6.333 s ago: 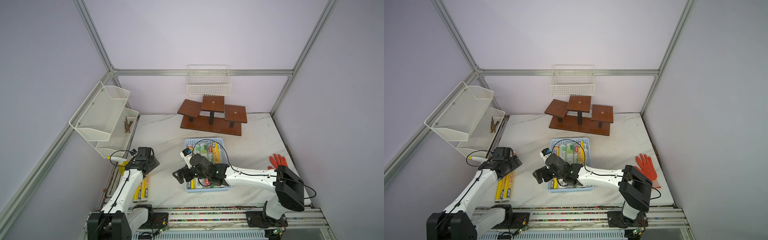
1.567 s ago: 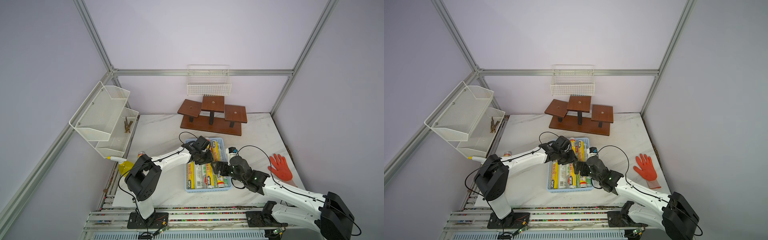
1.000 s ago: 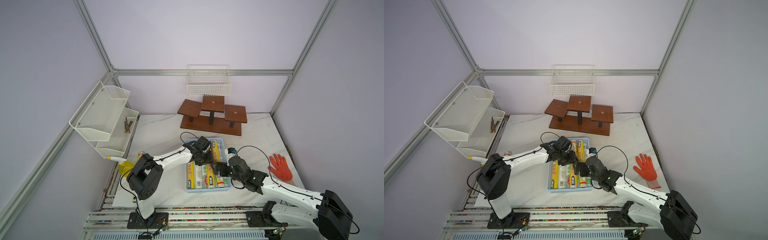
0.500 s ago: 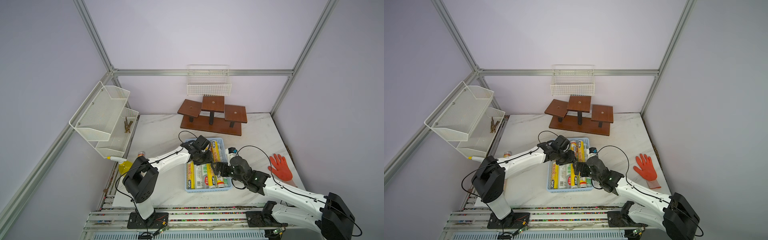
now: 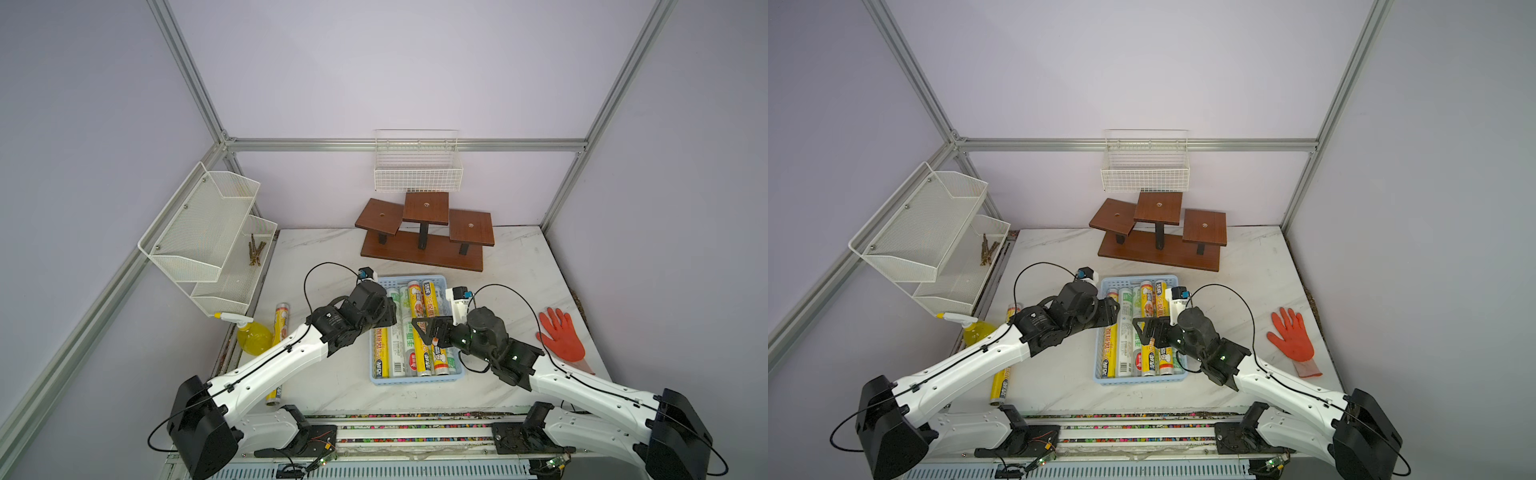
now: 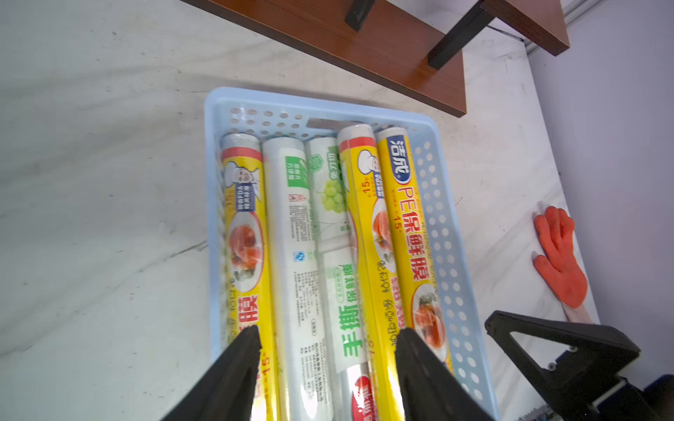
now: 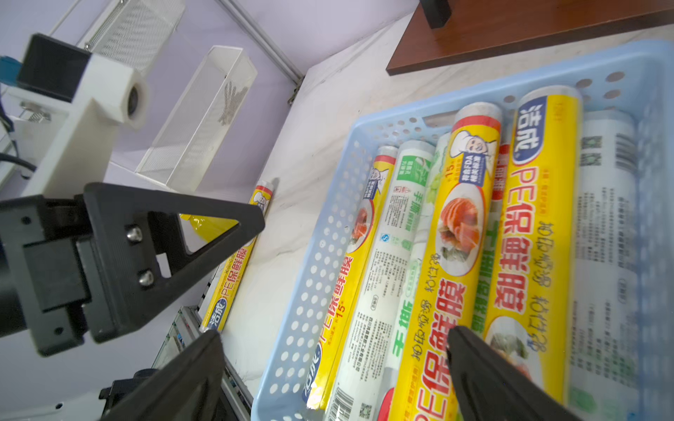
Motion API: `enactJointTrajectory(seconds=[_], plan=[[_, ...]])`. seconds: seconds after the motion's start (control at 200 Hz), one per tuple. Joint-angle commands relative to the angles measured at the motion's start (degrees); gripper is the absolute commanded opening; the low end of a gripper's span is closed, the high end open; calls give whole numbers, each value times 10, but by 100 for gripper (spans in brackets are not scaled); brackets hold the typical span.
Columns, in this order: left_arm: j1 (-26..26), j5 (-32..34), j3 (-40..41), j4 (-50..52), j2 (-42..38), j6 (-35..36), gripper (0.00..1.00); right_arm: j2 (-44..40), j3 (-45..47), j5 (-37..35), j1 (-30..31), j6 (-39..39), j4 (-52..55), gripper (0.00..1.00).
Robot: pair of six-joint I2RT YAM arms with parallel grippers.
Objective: Put the plastic wrap into the basket
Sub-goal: Place the plastic wrap in the basket, then pick up the plastic wrap from the center of the board.
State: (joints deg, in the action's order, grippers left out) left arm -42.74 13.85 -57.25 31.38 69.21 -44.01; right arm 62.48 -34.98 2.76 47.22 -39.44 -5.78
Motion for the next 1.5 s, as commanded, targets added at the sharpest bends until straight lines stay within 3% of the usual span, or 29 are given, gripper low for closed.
enactJointTrajectory(seconds=[0.0,0.15,0.315,0.4,0.64,0.805,1.12,1.31,1.495], plan=[[10,104,19,6,-38,29,64,38,-44,21,30,30,-24,99],[36,167,34,76,-69,28,67,104,-100,20,76,71,-1,99],[101,208,59,139,-85,1,73,159,-136,32,108,93,-1,99],[158,206,77,159,-93,-18,75,181,-152,41,122,107,-5,99],[302,168,133,146,-112,-41,94,223,-177,51,134,99,-10,99],[362,171,158,127,-84,-38,100,228,-175,50,134,92,-15,99],[417,146,141,97,53,-12,100,230,-179,47,134,87,-13,99],[426,162,132,95,88,-2,100,239,-185,50,134,83,-14,99],[446,123,135,77,105,5,100,246,-187,51,134,81,-15,99]])
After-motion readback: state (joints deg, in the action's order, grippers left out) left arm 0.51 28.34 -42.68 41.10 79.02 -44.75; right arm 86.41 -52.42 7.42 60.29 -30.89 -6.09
